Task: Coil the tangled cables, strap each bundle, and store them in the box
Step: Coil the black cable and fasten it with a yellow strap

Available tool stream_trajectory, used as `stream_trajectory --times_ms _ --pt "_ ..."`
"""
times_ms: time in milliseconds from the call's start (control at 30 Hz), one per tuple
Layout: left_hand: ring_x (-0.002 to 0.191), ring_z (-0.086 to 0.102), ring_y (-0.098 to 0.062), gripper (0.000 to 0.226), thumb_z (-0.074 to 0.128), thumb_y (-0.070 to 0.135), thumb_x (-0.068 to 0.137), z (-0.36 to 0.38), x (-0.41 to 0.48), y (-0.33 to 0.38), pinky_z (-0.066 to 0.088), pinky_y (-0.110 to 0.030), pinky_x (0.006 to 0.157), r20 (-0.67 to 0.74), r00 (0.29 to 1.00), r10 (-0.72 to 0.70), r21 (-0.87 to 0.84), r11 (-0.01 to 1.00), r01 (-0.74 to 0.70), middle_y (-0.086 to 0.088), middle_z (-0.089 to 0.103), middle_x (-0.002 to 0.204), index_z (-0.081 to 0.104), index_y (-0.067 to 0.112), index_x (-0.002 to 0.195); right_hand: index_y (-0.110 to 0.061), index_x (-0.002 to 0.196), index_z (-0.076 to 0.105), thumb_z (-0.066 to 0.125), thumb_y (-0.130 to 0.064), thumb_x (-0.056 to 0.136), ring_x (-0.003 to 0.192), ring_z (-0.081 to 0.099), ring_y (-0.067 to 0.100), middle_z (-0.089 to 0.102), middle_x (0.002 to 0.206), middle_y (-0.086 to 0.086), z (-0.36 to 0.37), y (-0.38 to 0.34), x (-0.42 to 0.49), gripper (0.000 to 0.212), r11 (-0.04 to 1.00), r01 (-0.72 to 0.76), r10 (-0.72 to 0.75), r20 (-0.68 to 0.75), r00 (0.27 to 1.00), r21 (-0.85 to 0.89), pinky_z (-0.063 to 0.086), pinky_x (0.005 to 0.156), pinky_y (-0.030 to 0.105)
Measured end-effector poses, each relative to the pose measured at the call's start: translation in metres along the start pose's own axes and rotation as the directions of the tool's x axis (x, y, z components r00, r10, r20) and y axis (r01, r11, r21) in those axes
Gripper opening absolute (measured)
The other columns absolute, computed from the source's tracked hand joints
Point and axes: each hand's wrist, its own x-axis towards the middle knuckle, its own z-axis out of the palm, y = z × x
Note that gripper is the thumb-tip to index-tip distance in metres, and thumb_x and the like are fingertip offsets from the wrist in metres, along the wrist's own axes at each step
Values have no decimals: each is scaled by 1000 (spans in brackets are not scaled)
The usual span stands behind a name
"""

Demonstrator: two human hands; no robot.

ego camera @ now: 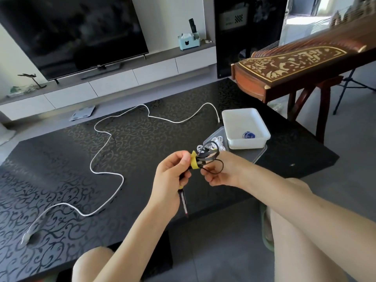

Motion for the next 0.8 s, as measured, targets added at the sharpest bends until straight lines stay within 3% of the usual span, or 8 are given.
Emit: stream_trajectory --times_ms 67,167,267,367,467,600,700,800 --pt "45 37 -4 30 53 18 94 -2 3 3 25 -13 38 -9 999 -53 -32 998 52 6 51 56 69 23 70 1 106 56 38 -9 92 49 62 17 63 77 14 0 3 1 25 981 151 -155 -27 988 -120 49 45 23" --pt "46 33 -7 31 52 21 94 -4 7 11 23 -16 38 -7 997 -79 -61 995 79 4 49 58 70 24 69 -32 105 64 50 -35 78 79 68 9 72 95 -2 -1 3 0 30 908 382 -393 -38 919 -171 53 72 24" --pt "48 36 -6 30 53 20 94 -5 8 16 24 -15 38 5 996 -84 -58 995 84 5 52 61 70 25 69 -30 103 72 48 -25 91 109 62 14 71 108 -4 -7 1 -5 28 819 567 -563 68 824 -87 45 100 34" --pt "49 40 -4 28 53 17 93 -4 6 18 26 -14 39 35 997 -74 -49 996 76 5 54 64 67 23 69 -26 106 72 50 -25 88 104 65 26 72 105 5 -9 -8 -17 29 746 656 -629 200 751 -118 51 94 39" --pt "48 42 -5 28 53 14 94 -4 3 21 28 -14 39 55 996 -67 -27 997 69 4 55 64 65 22 70 -38 95 73 60 -17 83 82 65 39 72 86 6 -7 -16 -24 28 615 690 -662 225 714 -380 54 69 42" --pt "44 41 -7 28 51 11 95 -2 0 27 29 -15 39 101 995 -14 10 1000 13 3 58 63 61 20 71 -32 83 70 62 -5 85 70 66 17 69 76 0 -7 -18 -27 29 495 730 -727 235 645 -471 57 64 39" --pt "41 43 -11 22 46 10 98 2 1 33 30 -16 39 151 987 58 107 991 -75 -3 65 65 52 14 77 -27 82 63 57 -5 86 70 61 11 64 72 -7 -1 -15 -30 23 381 769 -813 210 543 -514 51 66 29" --pt "43 49 -15 22 43 11 100 5 3 33 34 -21 42 130 979 156 221 958 -182 -7 67 69 49 14 79 -17 75 60 49 -5 82 65 53 11 58 65 -4 12 -11 -31 18 440 778 -835 114 538 -449 46 63 32"
